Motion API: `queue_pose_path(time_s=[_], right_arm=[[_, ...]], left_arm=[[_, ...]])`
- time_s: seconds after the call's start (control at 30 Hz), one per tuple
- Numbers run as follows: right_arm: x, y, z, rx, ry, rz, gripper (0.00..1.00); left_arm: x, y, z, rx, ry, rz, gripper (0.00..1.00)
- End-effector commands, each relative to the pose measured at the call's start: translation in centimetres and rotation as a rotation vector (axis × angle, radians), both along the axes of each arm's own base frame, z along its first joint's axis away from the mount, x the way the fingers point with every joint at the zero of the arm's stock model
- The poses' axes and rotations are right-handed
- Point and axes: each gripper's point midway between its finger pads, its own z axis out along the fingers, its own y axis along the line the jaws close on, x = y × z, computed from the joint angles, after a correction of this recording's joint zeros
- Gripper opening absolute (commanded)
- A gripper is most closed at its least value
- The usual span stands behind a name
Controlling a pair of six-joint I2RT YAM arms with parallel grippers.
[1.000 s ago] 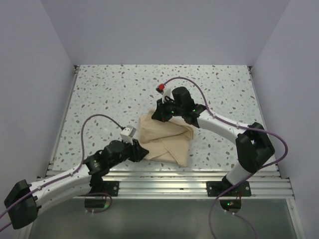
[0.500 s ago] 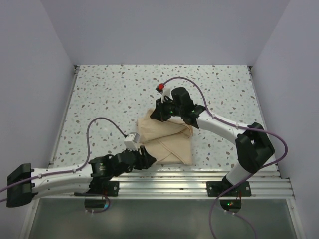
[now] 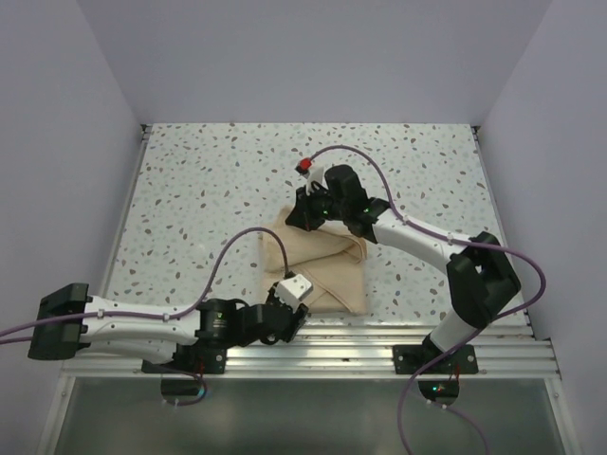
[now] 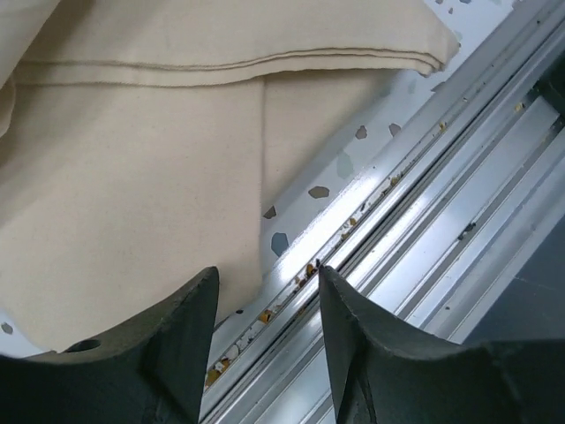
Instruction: Prepare the surgical pack
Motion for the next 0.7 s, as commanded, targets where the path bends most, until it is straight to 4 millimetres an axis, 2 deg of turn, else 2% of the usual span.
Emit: queue_pose_path(time_s=[0.0,0.03,0.1,0.13,0.17,0.27,0.33,0.37,0.4,0.43,0.67], right_arm=[[1.2,0.7,2.4,0.023,-0.064,-0.001,0.00],[1.2,0.8,2.6,0.028,-0.065,0.005,0.00],[0.8,0.6,2.5,0.018,-0.051,0.011,0.00],[0.6,0.7,2.5,0.020,-0.049,0.018,0.00],[0.7,0.6,2.6,0.021,-0.050,0.015,0.00],[0.5,0.6,2.6,0.010,-0.037,0.022,0.00],[0.6,0.7,2.7,0.005,-0.031,0.026,0.00],[0.4,0.7,2.5,-0.002,-0.021,0.030,0.00],[0.4,0.8,2.7,0.000,-0.021,0.033,0.00],[0.4,0.8,2.8,0.004,-0.019,0.035,0.00],[0.2,1.0,3.3,0.022,-0.012,0.038,0.00]], left_arm=[[-0.3,-2.5,3.0,0.000,-0.167,-0.226,0.53],[-0.6,-2.9,3.5,-0.023,-0.183,-0.262,0.54],[-0.3,-2.6,3.3,0.015,-0.265,-0.326,0.54],[-0.4,-3.6,4.3,-0.037,-0.314,-0.368,0.53],[-0.4,-3.5,3.8,0.008,-0.395,-0.451,0.54],[0.5,-4.2,4.5,0.067,-0.511,-0.507,0.57],[0.3,-4.6,3.2,0.161,-0.526,-0.590,0.58],[0.4,-5.2,3.7,0.173,-0.533,-0.603,0.58],[0.4,-5.1,2.4,0.234,-0.519,-0.627,0.58],[0.7,-5.2,2.3,0.260,-0.531,-0.636,0.57],[2.4,-5.7,1.2,0.266,-0.497,-0.626,0.54]])
